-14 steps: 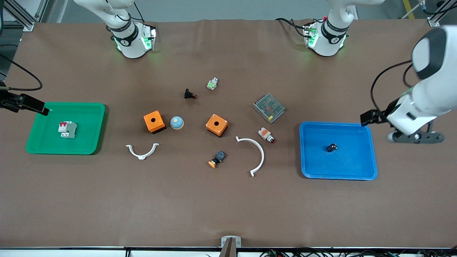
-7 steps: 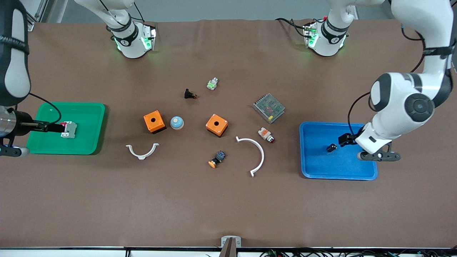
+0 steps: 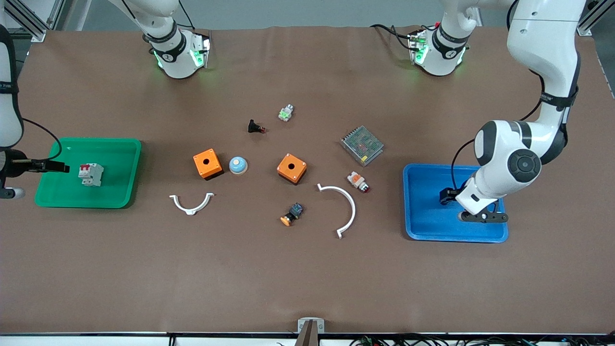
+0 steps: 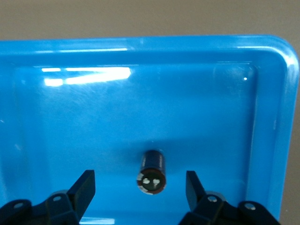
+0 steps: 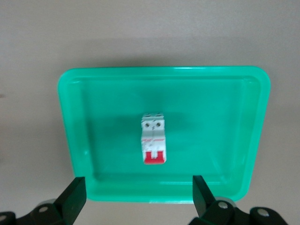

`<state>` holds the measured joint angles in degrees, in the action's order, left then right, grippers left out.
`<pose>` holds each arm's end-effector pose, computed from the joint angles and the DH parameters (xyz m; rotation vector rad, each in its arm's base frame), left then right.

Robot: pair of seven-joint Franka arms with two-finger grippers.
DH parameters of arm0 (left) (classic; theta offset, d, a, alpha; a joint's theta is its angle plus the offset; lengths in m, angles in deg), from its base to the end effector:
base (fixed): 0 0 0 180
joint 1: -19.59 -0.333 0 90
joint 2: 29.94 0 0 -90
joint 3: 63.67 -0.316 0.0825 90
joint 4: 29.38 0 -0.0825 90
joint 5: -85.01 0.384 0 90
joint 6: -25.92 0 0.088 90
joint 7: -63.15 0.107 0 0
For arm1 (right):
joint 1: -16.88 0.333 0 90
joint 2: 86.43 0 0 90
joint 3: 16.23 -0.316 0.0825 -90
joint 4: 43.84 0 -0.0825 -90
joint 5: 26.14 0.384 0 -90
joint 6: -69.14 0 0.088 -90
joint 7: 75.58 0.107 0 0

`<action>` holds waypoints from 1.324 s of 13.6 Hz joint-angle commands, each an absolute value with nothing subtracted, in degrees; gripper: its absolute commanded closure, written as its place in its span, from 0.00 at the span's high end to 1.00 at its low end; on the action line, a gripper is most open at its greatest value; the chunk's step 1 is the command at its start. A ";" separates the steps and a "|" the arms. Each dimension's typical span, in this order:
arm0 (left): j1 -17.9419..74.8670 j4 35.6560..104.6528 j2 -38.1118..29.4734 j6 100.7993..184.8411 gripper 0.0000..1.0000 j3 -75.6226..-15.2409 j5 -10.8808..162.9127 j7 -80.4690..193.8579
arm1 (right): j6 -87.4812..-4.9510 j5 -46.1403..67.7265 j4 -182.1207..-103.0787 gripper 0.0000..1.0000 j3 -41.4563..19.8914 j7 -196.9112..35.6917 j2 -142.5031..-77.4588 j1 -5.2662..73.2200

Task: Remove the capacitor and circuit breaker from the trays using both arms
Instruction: 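Reach the left gripper to the capacitor while the right gripper reaches the breaker, then close the left gripper on the capacitor while the right gripper grips the breaker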

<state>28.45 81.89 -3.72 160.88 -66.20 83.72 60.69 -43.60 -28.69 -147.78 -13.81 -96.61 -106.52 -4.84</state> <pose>0.6132 -0.0694 0.2422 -3.1323 0.0868 0.0676 0.5614 -0.2530 0.3330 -3.0995 0.0494 0.3149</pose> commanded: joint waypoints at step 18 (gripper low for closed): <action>28.82 80.40 -2.24 160.58 0.00 -65.78 82.37 61.65 | -67.52 -29.66 -164.25 0.60 -14.91 -101.51 -109.01 -8.87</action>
<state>28.53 81.09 0.53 161.81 -65.59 83.19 60.70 -66.31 -28.77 -164.84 -13.87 -101.00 -107.81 -7.50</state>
